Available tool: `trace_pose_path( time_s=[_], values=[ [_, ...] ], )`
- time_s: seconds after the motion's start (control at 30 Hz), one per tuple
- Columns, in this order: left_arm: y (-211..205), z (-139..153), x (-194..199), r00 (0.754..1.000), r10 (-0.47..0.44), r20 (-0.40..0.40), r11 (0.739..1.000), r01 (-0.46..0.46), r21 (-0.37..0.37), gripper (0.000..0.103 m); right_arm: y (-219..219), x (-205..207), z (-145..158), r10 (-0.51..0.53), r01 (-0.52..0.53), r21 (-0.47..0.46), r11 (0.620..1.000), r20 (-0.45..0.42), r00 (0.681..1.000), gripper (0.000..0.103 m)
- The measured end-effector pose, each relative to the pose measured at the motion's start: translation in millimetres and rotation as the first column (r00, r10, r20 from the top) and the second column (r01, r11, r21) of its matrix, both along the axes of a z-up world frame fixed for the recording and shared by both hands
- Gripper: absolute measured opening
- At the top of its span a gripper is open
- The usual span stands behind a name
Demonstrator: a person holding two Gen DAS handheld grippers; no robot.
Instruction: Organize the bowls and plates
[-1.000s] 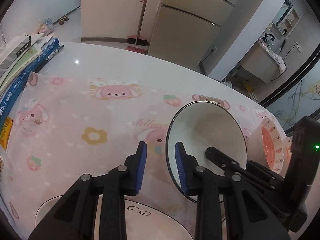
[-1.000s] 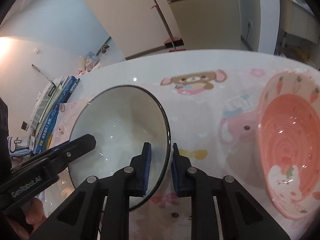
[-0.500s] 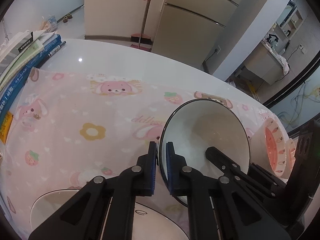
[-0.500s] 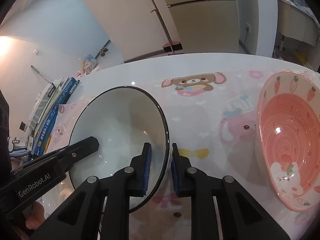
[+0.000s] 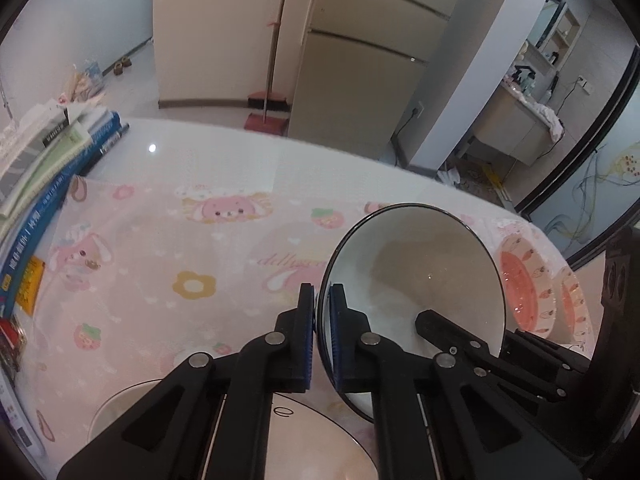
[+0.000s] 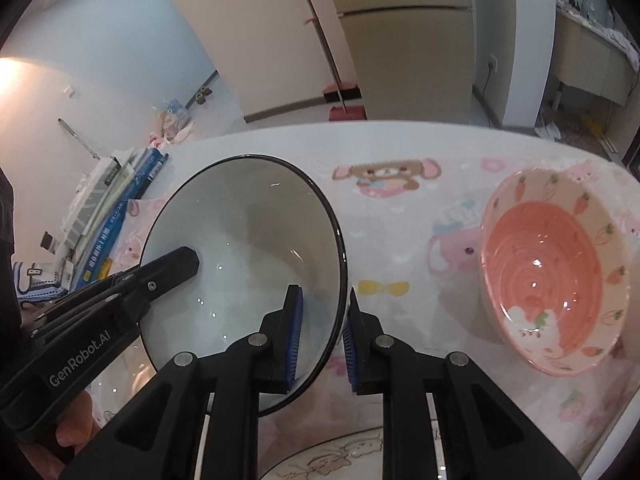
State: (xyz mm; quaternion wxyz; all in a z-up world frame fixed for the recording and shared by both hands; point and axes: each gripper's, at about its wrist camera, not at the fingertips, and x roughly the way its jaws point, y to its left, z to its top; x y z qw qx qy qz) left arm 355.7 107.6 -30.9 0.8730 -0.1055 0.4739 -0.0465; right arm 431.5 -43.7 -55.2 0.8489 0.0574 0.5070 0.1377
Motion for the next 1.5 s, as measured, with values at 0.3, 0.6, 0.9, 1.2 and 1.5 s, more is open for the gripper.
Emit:
trace_pose_path(
  time_s=[0.3,0.6,0.9,1.2,1.5],
  values=[
    [-2.7,59.6,-28.3,0.988,0.02,0.155,1.0,-0.02,-0.001,0.009,-2.7,-34.3,53.3,0.021,-0.024,0.038,0.999,0.078,0.997,0.024],
    [-30.1,109.3,-50.8,0.976,-0.021,0.217,1.0,0.022,0.0,0.01,-38.9,-69.5,113.6,-0.012,-0.002,0.098,0.995,0.148,0.989,0.025],
    [-82.1,137.6,-45.2,0.968,-0.08,0.236,0.996,0.085,-0.014,0.009,-104.8,-89.3,163.2,-0.129,0.081,0.18,0.98,0.27,0.954,0.026],
    [-139.6,78.7,-5.6,0.974,-0.163,0.155,0.987,0.161,0.027,0.013,-147.0,-64.5,120.5,-0.202,0.184,0.105,0.977,0.208,0.957,0.03],
    [-170.9,40.7,26.5,0.974,-0.202,0.098,0.978,0.195,0.078,0.013,-174.6,-25.6,56.5,-0.238,0.23,0.124,0.965,0.053,0.97,0.03]
  ],
)
